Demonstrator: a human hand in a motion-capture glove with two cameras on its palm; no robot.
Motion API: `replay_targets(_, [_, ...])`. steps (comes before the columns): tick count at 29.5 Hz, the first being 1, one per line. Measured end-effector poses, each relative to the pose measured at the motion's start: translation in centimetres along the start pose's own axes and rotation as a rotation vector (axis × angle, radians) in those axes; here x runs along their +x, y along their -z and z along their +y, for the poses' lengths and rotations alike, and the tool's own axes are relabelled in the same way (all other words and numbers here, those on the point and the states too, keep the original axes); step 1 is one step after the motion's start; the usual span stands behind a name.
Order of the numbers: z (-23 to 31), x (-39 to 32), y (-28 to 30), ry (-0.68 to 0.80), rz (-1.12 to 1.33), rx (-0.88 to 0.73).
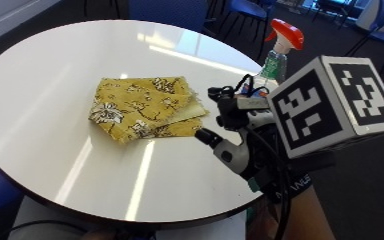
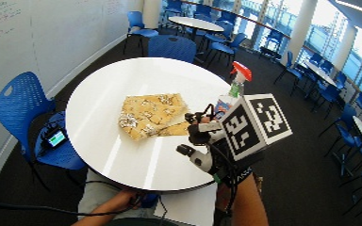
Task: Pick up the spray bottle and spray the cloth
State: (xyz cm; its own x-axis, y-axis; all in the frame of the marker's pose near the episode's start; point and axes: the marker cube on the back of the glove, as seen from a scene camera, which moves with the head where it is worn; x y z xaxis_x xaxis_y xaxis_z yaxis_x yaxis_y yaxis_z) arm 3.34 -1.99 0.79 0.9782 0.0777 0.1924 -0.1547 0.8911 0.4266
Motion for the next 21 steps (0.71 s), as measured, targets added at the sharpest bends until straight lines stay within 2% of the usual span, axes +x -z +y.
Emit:
replay_targets(5, [-1.6, 3.2, 0.2, -0.136, -0.149, 0.226])
replay_targets(12, [-3.9, 8.2, -0.6, -0.321, -0.408, 0.309])
replay_targets(17, [-5.1, 11.4, -1.6, -0.429, -0.487, 0.338])
replay_targets(21, [-6.6, 14.5, -2.7, -0.604, -0.632, 0.355])
